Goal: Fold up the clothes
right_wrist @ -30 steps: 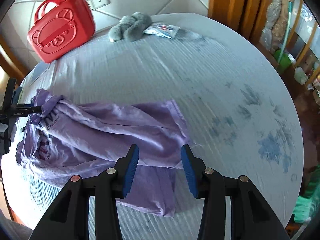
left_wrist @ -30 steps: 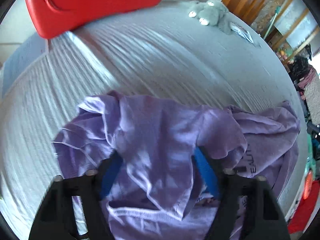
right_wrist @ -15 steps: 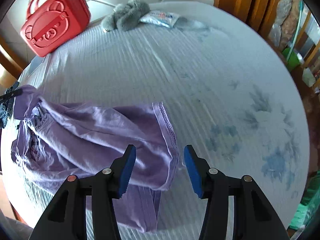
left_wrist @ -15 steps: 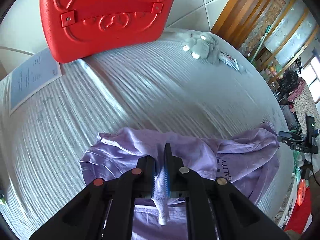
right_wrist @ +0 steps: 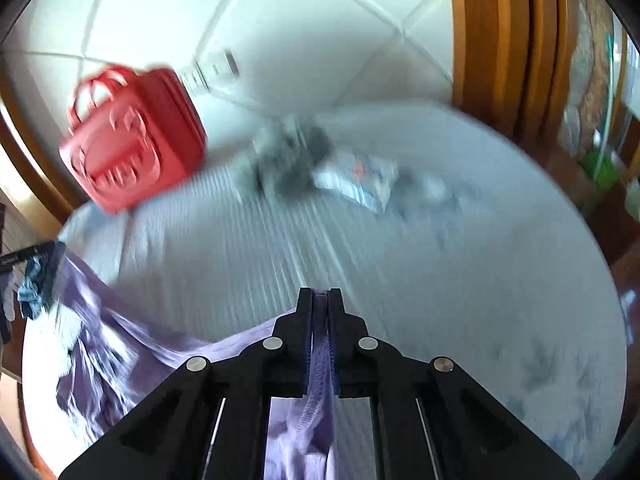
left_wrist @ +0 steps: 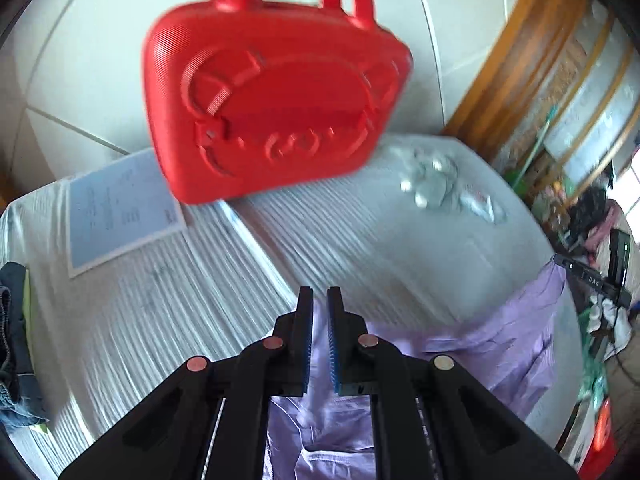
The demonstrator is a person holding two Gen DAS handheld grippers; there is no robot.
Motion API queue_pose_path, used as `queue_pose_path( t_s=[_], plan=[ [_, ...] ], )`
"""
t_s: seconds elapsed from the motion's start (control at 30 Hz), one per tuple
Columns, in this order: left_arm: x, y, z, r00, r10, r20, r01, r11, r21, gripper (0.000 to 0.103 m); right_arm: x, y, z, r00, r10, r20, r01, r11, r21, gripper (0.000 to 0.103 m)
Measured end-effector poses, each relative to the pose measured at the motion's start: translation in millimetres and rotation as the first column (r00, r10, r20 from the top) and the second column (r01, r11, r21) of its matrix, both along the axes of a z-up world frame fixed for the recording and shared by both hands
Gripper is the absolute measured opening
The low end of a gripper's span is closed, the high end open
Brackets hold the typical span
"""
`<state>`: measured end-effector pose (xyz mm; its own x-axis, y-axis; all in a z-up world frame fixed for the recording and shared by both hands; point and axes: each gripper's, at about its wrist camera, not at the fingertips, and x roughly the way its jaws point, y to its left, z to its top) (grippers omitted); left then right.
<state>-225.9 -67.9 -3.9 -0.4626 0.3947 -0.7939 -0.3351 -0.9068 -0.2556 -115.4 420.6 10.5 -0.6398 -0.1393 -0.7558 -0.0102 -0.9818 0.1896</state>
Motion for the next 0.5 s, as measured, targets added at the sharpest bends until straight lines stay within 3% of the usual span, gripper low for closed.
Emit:
queue_pose_path(
  t_s=[0.07,0.23,0.27,0.3,0.33,0.37,0.5],
  plan=[
    [12,-6,2,1.0,-0.022,-0.004,0.022,1.0,0.005,0.005,7,-3,11,0.999,0.017,-0.049,-0.017,1.0,-0.007,0.007],
    [36,7,-18,0.994,-0.097,0.054,0.099,0.995,-0.031,0.009,50,1,-9,0.999,0.001,0.036,-0.003,0.998,0.061,0.007],
    [39,12,-25,0.993,-0.106,0.058,0.109,0.993,-0.047,0.019,55,4,-24,0.994,-0.04,0.106,0.028,0.994,0.106,0.009],
    [42,16,-31,0.992,-0.109,0.061,0.112,0.992,-0.059,0.029,58,6,-32,0.987,-0.07,0.146,0.051,0.99,0.132,0.017],
    [44,20,-38,0.991,-0.118,0.064,0.122,0.99,-0.072,0.056,62,7,-39,0.979,-0.099,0.181,0.071,0.985,0.155,0.019],
    [45,25,-45,0.99,-0.129,0.06,0.134,0.987,-0.089,0.074,65,6,-40,0.978,-0.104,0.182,0.078,0.987,0.143,0.019],
    [42,40,-69,0.984,-0.173,0.041,0.177,0.972,-0.154,0.075,81,-26,-19,0.989,-0.088,0.117,0.065,0.979,0.192,0.024]
  ],
)
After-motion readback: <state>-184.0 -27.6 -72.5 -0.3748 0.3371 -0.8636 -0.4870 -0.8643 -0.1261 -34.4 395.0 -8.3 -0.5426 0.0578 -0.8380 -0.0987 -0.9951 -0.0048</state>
